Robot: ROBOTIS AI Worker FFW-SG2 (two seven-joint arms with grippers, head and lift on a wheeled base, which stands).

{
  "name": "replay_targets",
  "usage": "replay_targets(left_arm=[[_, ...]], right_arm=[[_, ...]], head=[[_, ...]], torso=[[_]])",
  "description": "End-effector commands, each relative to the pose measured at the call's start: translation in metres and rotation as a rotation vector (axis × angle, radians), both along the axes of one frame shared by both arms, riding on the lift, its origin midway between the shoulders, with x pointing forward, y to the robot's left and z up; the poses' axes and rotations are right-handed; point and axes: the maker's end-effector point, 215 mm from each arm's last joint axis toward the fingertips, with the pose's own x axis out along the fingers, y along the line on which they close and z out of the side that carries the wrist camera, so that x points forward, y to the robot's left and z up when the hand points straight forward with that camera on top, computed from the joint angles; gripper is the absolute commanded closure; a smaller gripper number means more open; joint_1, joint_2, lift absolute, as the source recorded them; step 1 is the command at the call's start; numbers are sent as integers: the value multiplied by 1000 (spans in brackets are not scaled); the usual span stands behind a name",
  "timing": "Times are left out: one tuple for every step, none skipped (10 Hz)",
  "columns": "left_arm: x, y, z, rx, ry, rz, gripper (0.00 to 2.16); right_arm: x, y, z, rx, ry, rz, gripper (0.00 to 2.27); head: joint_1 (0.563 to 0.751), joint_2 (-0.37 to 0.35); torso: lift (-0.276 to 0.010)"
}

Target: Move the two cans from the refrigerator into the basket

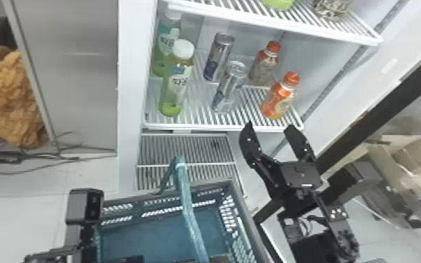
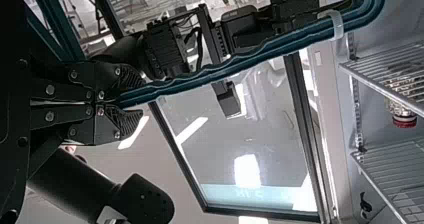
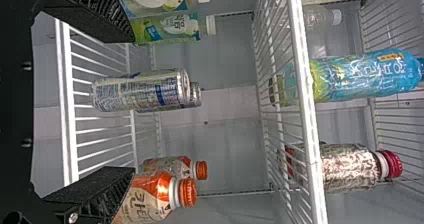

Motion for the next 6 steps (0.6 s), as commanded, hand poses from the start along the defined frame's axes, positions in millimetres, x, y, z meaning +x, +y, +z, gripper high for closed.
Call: replay_targets(left_arm=[[0, 0, 0, -1, 3, 0, 1162], [0, 0, -1, -2, 6, 1, 1162], [1, 0, 0, -2, 3, 1, 1162], [0, 0, -1, -1, 4, -2, 1162], [0, 0, -1, -1, 4, -2, 1162], [0, 0, -1, -1, 4, -2, 1162]], right_arm=[[2, 0, -1, 0, -1, 2, 87], [3, 0, 0, 0, -4, 5, 90], [4, 1, -1, -1, -2, 10, 93], [4, 1, -1, -1, -2, 11, 93], [4, 1, 0, -1, -5, 11, 93], [5, 1, -2, -1, -2, 10, 93]], head=[[695, -350], [695, -350], [695, -350], [695, -350], [695, -350], [695, -350]], torso=[[-276], [-276], [-276], [-276], [-276], [-276]])
